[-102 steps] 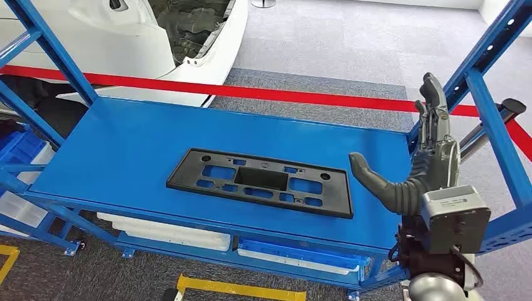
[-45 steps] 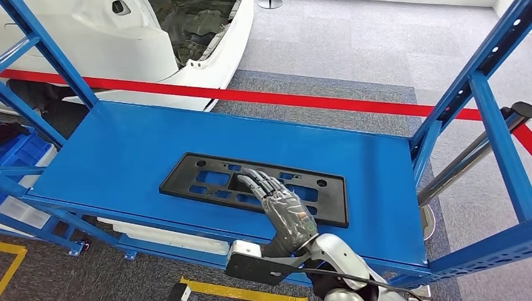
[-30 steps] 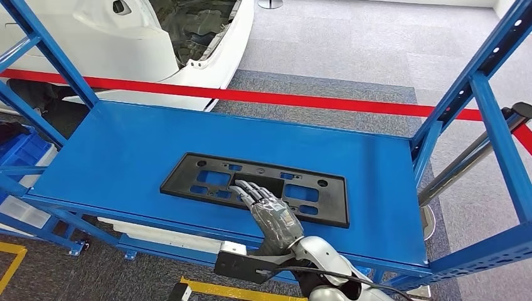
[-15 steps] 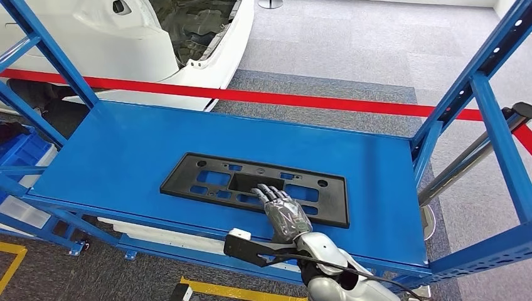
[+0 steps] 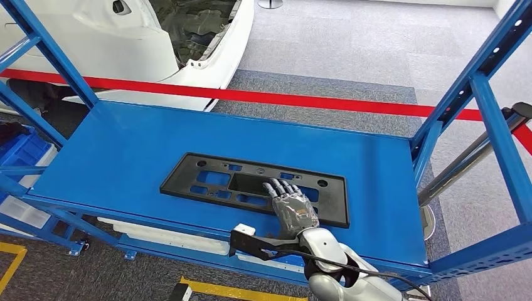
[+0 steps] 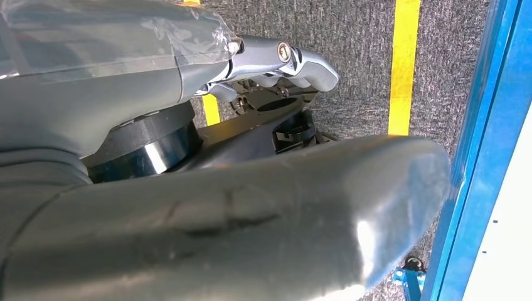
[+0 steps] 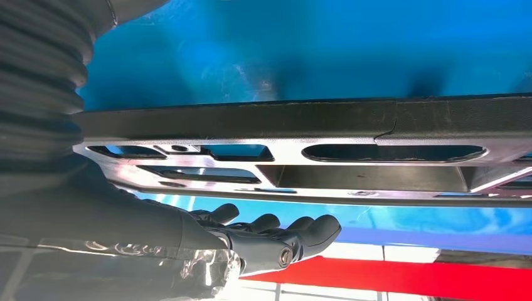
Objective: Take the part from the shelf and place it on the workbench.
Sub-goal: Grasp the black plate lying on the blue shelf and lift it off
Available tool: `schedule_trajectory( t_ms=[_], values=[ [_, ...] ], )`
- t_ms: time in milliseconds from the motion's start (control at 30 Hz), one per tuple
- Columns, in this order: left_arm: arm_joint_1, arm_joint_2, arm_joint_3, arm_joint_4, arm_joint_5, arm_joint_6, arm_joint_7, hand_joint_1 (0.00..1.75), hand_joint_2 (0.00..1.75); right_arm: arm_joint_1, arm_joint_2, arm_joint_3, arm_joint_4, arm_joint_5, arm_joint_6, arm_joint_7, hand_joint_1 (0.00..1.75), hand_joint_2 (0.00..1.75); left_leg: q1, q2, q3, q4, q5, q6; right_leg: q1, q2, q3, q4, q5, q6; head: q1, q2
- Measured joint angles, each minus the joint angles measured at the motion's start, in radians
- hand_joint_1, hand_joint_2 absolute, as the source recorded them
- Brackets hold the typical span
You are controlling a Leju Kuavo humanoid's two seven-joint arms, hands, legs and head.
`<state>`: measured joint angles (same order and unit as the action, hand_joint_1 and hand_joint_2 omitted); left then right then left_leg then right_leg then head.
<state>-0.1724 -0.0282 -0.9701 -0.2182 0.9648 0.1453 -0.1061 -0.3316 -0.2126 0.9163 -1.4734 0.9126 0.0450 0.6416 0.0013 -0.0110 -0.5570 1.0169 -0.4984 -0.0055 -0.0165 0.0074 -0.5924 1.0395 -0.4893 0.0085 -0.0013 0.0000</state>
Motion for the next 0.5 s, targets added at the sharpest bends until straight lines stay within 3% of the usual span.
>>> schedule_trajectory(
  t_ms=[500],
  values=[
    [0.0,0.0,0.0,0.0,0.002,-0.002,-0.007,0.0,0.0,-0.001,-0.001,-0.01,0.016,0.067,0.021,0.015,0.0,1.75,0.0,0.0,0.0,0.0,0.0,0.0,0.0,0.0,0.0,0.0,0.0,0.0,0.001,0.0]
  ],
)
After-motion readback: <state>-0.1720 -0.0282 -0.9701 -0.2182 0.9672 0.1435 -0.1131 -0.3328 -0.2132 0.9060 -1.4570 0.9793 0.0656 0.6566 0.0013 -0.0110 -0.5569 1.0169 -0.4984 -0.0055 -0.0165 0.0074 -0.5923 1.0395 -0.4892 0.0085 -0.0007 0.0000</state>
